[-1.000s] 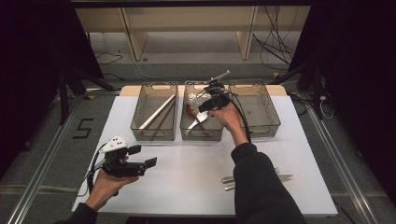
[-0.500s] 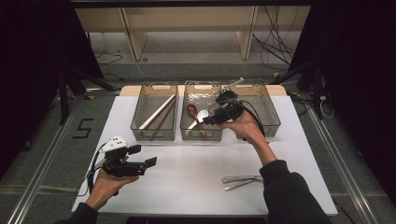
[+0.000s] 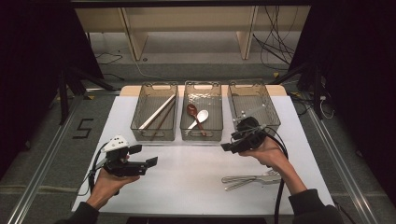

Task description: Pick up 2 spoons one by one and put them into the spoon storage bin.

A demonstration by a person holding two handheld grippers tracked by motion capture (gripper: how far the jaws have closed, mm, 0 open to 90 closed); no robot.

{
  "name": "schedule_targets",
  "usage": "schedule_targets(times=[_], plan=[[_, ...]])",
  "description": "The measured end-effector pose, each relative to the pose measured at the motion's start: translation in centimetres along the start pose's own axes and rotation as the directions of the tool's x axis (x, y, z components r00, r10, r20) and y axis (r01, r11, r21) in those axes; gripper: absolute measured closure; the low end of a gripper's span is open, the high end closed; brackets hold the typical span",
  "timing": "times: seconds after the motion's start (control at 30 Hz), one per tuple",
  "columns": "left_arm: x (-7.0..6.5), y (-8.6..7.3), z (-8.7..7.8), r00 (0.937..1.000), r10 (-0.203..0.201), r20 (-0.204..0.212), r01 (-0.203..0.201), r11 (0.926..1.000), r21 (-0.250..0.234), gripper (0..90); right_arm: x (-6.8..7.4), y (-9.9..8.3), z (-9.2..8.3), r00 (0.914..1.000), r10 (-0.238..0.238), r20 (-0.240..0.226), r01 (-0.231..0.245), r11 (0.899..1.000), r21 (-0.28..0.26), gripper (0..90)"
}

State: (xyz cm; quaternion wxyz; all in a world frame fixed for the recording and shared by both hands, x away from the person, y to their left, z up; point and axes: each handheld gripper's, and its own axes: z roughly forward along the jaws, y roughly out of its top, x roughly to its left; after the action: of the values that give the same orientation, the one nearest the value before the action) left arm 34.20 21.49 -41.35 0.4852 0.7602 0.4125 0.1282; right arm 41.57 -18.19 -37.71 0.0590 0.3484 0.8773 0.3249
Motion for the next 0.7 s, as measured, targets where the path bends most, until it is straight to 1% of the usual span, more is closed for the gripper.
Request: schedule_targets(times=[0.07, 0.13, 0.2, 0.23, 0.3, 0.37, 0.5, 0.7], plan=[[0.0, 0.0, 0.0, 1.0, 0.004, -0.001, -0.004, 1.0, 0.002, 15.4, -0.1, -0.8, 0.1, 0.9999, 0.012, 0.009, -0.012, 1.0, 0.004, 38.4], [0.0, 0.0, 0.0, 1.0, 0.004, -0.001, -0.004, 1.0, 0.002, 15.3, -0.1, -1.6, 0.2, 0.9991, 0.028, 0.033, -0.028, 1.0, 0.006, 41.8], [-0.1, 0.0, 0.1, 1.0, 0.006, 0.003, -0.006, 1.0, 0.003, 15.4, -0.1, -2.4, 0.4, 0.9983, 0.045, 0.039, -0.045, 0.999, 0.01, 47.6], [-0.1, -0.1, 0.0, 0.9999, 0.014, 0.002, -0.014, 0.9999, 0.009, 15.4, -0.1, -2.7, 0.5, 0.998, 0.045, 0.045, -0.046, 0.999, 0.019, 50.8], [-0.1, 0.0, 0.0, 0.9999, 0.015, 0.001, -0.015, 0.9998, 0.01, 15.4, 0.0, -3.4, 0.8, 0.997, 0.053, 0.057, -0.055, 0.998, 0.032, 57.3], [-0.1, 0.0, 0.0, 0.9999, 0.013, 0.001, -0.013, 0.9999, 0.006, 15.4, 0.0, -4.0, 1.0, 0.9969, 0.049, 0.061, -0.051, 0.998, 0.032, 63.8], [-0.1, 0.0, 0.0, 0.9999, 0.014, -0.002, -0.014, 0.9999, 0.009, 15.4, 0.2, -4.9, 1.3, 0.9951, 0.06, 0.078, -0.063, 0.997, 0.041, 76.2], [-0.1, 0.0, 0.1, 0.9999, 0.015, -0.003, -0.015, 0.9998, 0.01, 15.4, 0.7, -5.9, 2.6, 0.9962, 0.043, 0.076, -0.05, 0.995, 0.091, 87.3]])
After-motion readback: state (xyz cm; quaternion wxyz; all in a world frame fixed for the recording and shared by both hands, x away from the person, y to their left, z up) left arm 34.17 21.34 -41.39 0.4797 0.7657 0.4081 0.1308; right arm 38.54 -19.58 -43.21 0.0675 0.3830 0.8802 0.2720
